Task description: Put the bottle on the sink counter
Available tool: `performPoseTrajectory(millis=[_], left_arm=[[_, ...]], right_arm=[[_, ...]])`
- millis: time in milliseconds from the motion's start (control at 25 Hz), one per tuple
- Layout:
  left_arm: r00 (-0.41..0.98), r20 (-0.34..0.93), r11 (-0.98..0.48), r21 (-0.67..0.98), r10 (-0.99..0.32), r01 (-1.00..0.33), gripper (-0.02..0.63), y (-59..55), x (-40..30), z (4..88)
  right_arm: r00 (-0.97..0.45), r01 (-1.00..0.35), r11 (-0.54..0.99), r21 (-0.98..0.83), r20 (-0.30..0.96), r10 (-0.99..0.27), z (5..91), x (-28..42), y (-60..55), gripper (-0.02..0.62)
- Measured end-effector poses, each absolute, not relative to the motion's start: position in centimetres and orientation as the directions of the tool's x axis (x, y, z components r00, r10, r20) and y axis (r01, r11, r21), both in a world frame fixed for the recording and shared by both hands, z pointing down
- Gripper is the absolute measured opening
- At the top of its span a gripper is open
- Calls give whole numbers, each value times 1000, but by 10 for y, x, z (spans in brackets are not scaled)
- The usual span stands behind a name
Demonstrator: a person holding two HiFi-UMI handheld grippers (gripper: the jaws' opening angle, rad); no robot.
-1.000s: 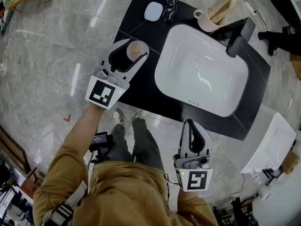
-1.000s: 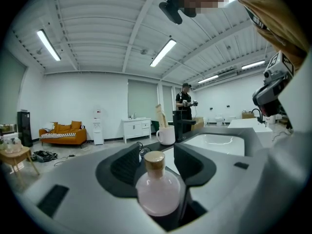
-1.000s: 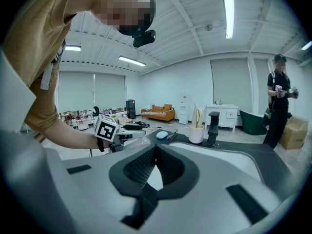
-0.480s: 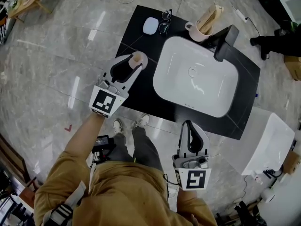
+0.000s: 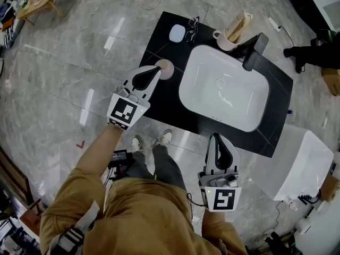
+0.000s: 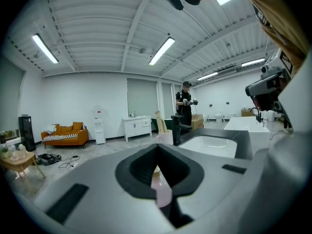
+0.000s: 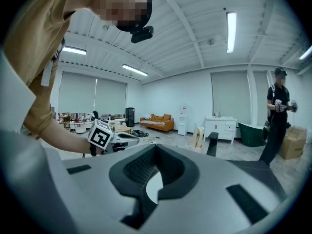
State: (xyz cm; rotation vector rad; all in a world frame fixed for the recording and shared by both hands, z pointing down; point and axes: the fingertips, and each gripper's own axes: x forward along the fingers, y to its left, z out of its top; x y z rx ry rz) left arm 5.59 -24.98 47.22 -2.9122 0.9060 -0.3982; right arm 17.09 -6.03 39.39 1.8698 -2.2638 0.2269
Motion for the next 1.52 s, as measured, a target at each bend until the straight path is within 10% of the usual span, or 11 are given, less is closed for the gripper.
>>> performPoseTrajectory(millis=[1520], left_arm=[[736,56,-731,-193,-675,-655,3,-189,-51,323]], right_arm=[[-205,-965,222,140,122,-971,311,147,-38,5]])
